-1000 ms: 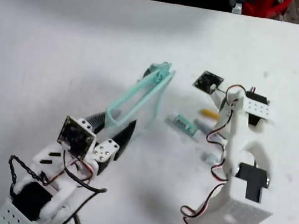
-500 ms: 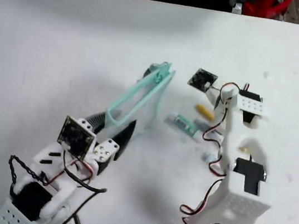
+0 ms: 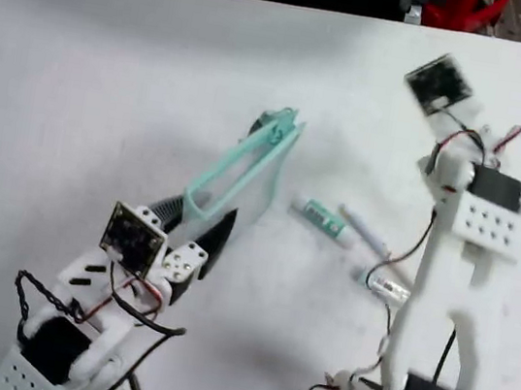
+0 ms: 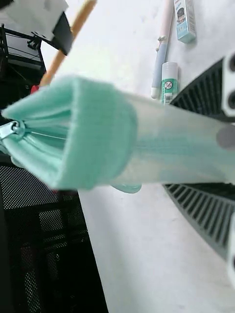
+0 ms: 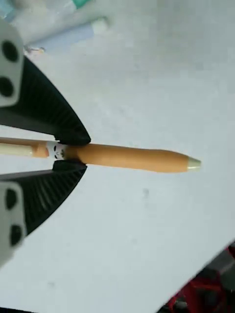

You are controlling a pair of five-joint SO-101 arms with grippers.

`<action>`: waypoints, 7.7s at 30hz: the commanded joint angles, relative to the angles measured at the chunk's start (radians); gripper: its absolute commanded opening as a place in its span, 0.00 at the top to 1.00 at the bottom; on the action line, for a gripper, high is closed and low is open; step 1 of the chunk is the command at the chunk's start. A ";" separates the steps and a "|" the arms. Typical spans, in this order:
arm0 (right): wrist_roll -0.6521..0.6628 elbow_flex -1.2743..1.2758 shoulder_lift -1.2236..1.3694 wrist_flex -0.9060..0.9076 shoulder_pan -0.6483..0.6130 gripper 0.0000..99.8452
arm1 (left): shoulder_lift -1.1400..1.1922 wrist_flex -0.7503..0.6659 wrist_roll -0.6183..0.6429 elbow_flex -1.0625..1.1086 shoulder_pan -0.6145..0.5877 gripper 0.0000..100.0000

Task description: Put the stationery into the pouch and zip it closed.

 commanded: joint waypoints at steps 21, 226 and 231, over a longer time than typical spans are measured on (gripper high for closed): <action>-0.686 -0.209 -0.782 0.073 -0.895 0.98 | 0.004 0.077 0.011 -0.066 0.018 0.80; -0.041 0.115 0.483 0.030 -0.177 0.79 | 0.004 0.021 -0.032 -0.066 -0.137 0.85; -0.041 0.104 0.515 0.010 -0.182 0.82 | 0.004 0.021 -0.032 -0.066 -0.136 0.85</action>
